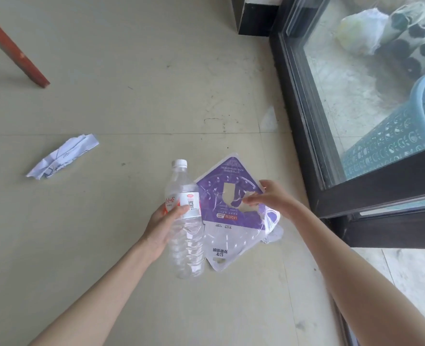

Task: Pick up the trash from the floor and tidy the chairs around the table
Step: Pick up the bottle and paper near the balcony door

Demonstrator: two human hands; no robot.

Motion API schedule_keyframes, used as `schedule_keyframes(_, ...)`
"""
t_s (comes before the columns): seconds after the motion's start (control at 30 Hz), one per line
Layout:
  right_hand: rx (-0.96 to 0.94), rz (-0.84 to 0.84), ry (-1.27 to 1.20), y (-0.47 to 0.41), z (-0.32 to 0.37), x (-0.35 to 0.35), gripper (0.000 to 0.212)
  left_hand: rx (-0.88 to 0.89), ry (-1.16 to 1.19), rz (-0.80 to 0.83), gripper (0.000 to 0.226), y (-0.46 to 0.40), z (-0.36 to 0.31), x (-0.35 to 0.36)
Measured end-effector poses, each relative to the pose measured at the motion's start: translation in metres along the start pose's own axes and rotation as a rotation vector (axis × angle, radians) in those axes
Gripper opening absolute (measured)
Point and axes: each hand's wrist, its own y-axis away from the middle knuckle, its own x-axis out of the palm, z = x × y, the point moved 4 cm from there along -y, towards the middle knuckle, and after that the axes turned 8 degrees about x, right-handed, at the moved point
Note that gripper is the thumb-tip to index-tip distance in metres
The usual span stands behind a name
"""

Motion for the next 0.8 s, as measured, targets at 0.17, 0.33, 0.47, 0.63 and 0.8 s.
schedule_keyframes(0.17, -0.090, 0.122, -0.155, 0.010, 0.045, 0.016, 0.026, 0.105, 0.078, -0.031, 0.056, -0.006, -0.028, -0.020)
schedule_keyframes(0.33, -0.080, 0.272, -0.226, 0.006, 0.087, 0.051, 0.020, 0.121, 0.207, 0.054, 0.081, 0.010, -0.056, -0.061)
schedule_keyframes(0.47, -0.079, 0.392, -0.191, 0.002, 0.133, 0.100, 0.018, 0.163, 0.257, -0.016, 0.081, 0.034, -0.074, -0.109)
schedule_keyframes(0.63, -0.126, 0.508, -0.065, 0.007, 0.192, 0.167, 0.015, 0.254, 0.284, -0.222, 0.093, 0.067, -0.091, -0.167)
schedule_keyframes(0.8, -0.179, 0.553, 0.052, 0.023, 0.235, 0.221, 0.015, 0.343, 0.308, -0.369, 0.094, 0.096, -0.105, -0.210)
